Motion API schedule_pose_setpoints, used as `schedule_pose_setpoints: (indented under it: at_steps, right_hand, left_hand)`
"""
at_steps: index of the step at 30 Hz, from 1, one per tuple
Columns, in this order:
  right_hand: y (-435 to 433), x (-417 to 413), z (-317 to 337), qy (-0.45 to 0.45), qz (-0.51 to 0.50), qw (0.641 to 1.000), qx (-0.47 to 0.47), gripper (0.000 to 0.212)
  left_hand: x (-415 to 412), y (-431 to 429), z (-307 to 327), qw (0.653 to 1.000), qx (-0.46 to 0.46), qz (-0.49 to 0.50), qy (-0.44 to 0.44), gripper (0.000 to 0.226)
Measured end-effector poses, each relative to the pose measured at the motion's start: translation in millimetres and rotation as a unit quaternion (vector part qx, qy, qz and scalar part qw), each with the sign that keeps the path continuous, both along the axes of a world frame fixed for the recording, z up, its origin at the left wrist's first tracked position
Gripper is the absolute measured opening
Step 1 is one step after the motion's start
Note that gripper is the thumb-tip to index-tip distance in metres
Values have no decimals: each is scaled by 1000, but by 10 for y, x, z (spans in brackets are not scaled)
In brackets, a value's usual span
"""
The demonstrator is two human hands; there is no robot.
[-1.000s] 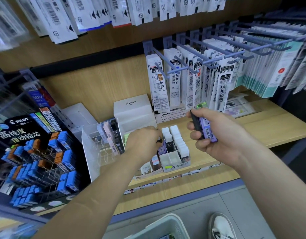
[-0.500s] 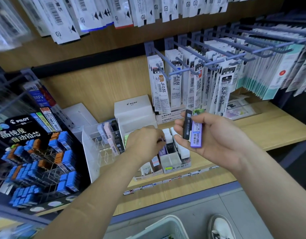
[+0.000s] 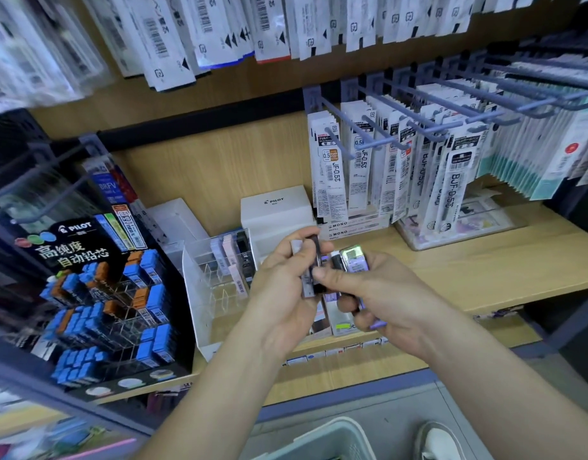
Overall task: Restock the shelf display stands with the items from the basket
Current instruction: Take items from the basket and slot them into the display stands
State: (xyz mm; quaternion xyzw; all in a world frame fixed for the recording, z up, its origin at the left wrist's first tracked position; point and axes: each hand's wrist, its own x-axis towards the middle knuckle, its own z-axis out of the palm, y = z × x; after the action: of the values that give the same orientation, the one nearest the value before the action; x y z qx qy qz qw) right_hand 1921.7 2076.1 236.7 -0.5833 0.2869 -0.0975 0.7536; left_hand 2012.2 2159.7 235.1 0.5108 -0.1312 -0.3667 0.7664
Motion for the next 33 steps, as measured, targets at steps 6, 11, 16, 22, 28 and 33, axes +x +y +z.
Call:
schedule_pose_setpoints:
  at_steps: [6, 11, 16, 22, 28, 33]
  right_hand:
    - [93, 78, -35, -11, -2, 1000, -28, 8]
    - [49, 94, 25, -26, -43, 998, 25, 8]
    - [-11, 106, 18, -73, -85, 989, 97, 10]
    - [43, 118, -39, -41, -50, 997, 50, 35]
    - [110, 119, -22, -16, 15, 1000, 20, 31]
    - [162, 208, 6, 5, -18, 998, 63, 30]
  left_hand:
    - [52, 121, 72, 1000, 3, 17, -14, 20]
    - [237, 298, 90, 989, 97, 23, -113, 16]
    - [189, 461, 16, 967, 170, -12, -190, 8]
    - [108, 500, -34, 948, 185, -38, -255, 5]
    - [186, 619, 50, 934, 157, -93, -307, 40]
    - [392, 678, 181, 935, 170, 10, -310, 23]
